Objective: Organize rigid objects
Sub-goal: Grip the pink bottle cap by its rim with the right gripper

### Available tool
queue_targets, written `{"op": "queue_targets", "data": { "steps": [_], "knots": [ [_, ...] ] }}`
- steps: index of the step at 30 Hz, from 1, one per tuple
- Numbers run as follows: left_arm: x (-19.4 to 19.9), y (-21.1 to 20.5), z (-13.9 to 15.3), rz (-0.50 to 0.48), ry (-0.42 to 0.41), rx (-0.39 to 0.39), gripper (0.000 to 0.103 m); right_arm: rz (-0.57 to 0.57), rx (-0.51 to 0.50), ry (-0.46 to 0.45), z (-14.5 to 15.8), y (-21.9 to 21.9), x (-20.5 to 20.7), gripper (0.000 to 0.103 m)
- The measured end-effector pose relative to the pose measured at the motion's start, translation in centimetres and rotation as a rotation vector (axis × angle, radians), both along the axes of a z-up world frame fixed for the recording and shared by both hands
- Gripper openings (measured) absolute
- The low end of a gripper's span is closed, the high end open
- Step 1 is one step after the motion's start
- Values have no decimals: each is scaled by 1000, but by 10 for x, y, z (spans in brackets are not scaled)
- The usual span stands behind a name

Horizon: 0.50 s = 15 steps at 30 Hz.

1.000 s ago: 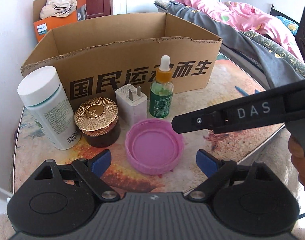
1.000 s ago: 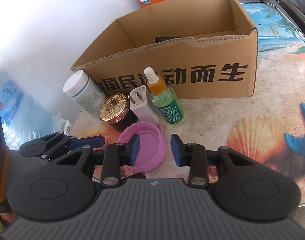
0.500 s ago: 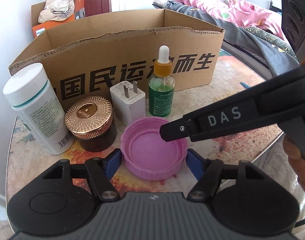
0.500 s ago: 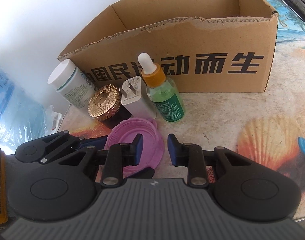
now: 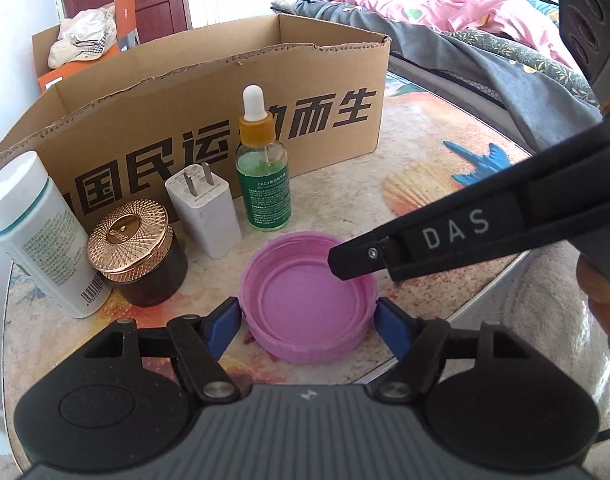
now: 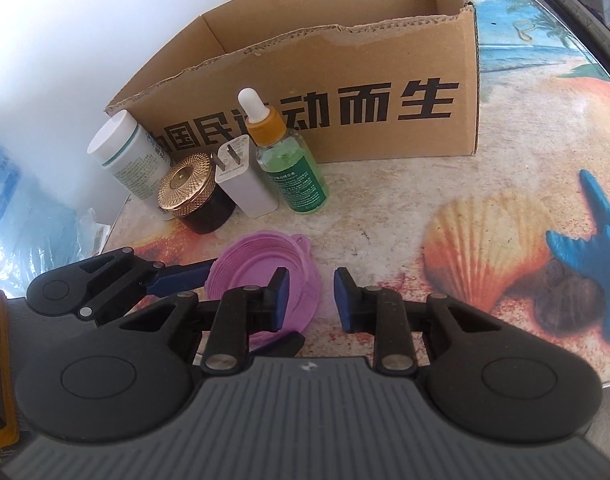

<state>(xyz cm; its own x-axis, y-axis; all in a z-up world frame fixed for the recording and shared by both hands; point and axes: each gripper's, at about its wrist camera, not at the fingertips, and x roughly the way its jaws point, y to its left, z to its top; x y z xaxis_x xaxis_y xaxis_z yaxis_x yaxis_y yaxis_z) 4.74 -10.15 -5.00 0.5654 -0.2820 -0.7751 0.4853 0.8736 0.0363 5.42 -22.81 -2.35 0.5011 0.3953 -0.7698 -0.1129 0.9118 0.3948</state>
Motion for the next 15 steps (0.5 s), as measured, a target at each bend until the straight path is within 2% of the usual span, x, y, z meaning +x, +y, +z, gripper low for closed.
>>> {"op": "queue_targets", "data": {
  "steps": [11, 15],
  "knots": [
    [6, -1, -1, 19, 6, -8, 75, 13, 25, 1, -10, 0, 12, 24],
    [8, -3, -1, 25, 4, -9, 74, 14, 30, -4, -11, 0, 12, 21]
  ]
}}
